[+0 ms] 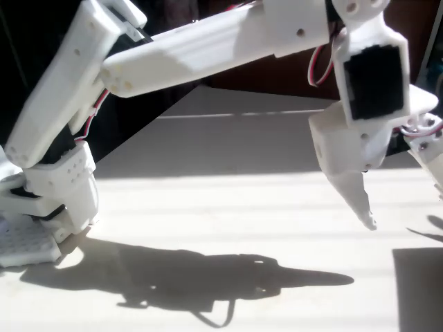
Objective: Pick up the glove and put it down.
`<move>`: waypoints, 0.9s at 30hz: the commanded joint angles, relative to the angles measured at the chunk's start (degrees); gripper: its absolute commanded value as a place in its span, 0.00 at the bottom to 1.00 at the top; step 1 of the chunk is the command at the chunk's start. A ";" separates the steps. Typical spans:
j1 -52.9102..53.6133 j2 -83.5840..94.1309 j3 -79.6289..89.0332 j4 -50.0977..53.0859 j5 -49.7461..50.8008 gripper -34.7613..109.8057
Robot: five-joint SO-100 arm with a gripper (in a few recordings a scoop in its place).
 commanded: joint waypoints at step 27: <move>-0.18 -8.96 -1.05 -8.96 4.75 0.24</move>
